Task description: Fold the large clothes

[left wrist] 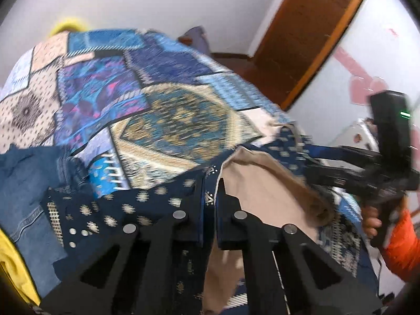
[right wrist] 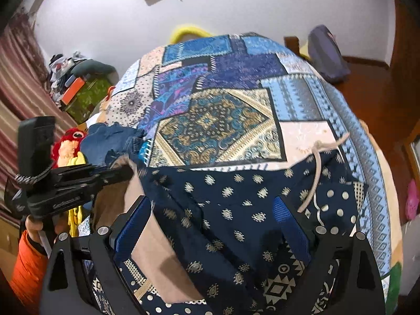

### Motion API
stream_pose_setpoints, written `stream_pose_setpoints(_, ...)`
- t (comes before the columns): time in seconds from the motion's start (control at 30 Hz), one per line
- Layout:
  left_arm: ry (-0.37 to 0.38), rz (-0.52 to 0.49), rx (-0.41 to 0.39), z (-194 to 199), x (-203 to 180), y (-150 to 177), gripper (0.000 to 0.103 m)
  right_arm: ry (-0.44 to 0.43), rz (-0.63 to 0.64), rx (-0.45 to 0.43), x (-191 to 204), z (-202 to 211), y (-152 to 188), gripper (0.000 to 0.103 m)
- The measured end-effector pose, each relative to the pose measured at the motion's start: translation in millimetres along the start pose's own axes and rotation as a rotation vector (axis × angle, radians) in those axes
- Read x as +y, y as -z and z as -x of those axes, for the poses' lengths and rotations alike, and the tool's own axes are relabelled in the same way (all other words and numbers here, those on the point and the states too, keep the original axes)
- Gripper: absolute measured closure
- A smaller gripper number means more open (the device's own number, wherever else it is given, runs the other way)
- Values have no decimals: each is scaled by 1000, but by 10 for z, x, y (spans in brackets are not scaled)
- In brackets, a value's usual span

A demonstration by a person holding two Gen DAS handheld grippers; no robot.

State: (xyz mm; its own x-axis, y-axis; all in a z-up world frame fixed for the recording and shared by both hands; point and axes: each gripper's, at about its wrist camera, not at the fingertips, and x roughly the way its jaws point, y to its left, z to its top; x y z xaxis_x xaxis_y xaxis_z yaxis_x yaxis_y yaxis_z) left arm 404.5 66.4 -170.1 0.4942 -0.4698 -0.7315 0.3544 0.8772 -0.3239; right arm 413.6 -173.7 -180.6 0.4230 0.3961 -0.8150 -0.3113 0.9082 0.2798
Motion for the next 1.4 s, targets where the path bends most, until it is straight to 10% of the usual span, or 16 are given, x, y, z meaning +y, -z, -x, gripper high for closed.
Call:
stream_pose_setpoints(0.6,101,-203,114,622,-1026,1278,98,-17,15,-30,314,631,369,10)
stream_pose_setpoints(0.8,59,-150,178,640,-961,1623,95,15,79,106,527,243,753,10)
stream_pose_setpoints(0.97,-1,-114,176,803,-824,1779,67,57,129,183,500,78,1077,10)
stream_pose_setpoints(1.4,-218,94,53,1219,21,1536,52,108,216,124,301,542,1384,10)
